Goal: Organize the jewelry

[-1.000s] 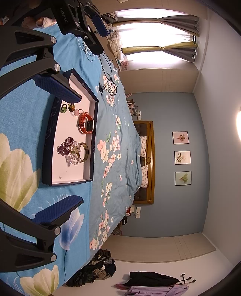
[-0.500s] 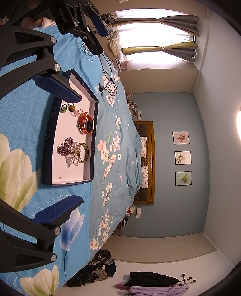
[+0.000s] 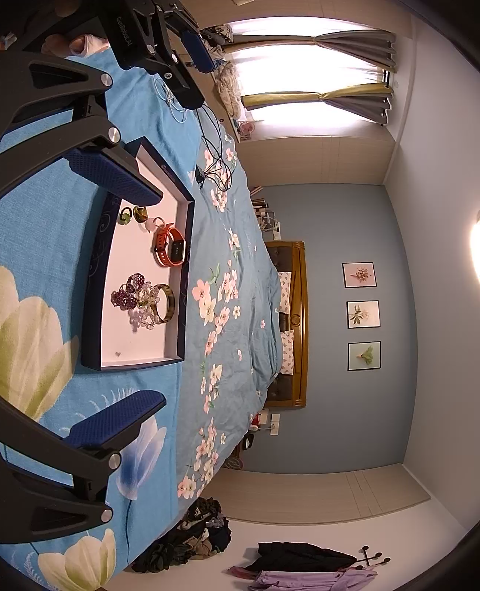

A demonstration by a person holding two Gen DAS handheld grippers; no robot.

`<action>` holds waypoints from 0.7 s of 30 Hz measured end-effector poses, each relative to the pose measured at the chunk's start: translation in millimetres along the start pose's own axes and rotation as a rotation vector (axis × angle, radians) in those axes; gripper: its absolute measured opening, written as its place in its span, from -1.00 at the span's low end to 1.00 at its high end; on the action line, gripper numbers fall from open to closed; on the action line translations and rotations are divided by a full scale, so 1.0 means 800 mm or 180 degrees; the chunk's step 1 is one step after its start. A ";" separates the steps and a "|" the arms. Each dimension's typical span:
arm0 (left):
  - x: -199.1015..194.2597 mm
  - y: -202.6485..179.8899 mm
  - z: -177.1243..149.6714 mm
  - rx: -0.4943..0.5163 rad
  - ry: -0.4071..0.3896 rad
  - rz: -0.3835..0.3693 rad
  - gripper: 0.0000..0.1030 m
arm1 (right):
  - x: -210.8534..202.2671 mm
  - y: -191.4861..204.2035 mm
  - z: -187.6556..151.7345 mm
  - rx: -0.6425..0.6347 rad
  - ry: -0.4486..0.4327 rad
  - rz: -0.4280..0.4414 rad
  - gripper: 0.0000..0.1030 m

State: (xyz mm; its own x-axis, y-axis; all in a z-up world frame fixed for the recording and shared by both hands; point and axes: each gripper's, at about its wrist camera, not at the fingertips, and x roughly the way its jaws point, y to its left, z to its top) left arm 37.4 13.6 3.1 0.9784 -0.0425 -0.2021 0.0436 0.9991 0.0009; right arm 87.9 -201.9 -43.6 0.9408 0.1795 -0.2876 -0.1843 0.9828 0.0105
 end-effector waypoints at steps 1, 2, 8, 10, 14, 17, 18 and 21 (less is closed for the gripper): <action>0.000 0.000 0.000 0.0000 -0.0001 -0.0001 0.89 | 0.000 0.000 0.000 -0.0004 -0.0002 -0.0002 0.88; 0.000 0.000 0.000 0.0002 0.0001 -0.0002 0.89 | 0.001 0.001 0.000 -0.0008 0.0001 -0.0005 0.88; 0.000 0.000 0.000 -0.0003 0.0001 -0.0001 0.89 | 0.001 0.000 0.000 0.0004 0.0007 -0.0001 0.88; 0.000 0.000 0.000 0.0002 0.0004 0.0011 0.89 | 0.001 -0.001 0.000 -0.0002 0.0014 -0.0008 0.88; 0.002 0.001 0.000 0.0002 0.0002 0.0012 0.89 | 0.001 -0.001 0.001 0.0000 0.0014 -0.0011 0.88; 0.002 0.002 0.000 0.0007 0.0010 0.0014 0.89 | 0.001 -0.001 0.000 -0.0002 0.0018 -0.0012 0.88; 0.002 0.003 0.000 0.0008 0.0010 0.0012 0.89 | 0.001 -0.001 0.000 0.0001 0.0017 -0.0013 0.88; 0.002 0.002 0.000 0.0006 0.0008 0.0014 0.89 | 0.001 0.000 0.000 -0.0003 0.0024 -0.0016 0.88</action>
State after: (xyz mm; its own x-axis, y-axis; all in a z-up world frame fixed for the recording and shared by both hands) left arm 39.3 14.9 2.9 0.9781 -0.0382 -0.2045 0.0398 0.9992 0.0035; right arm 88.6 -202.1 -43.9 0.9396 0.1741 -0.2948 -0.1797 0.9837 0.0080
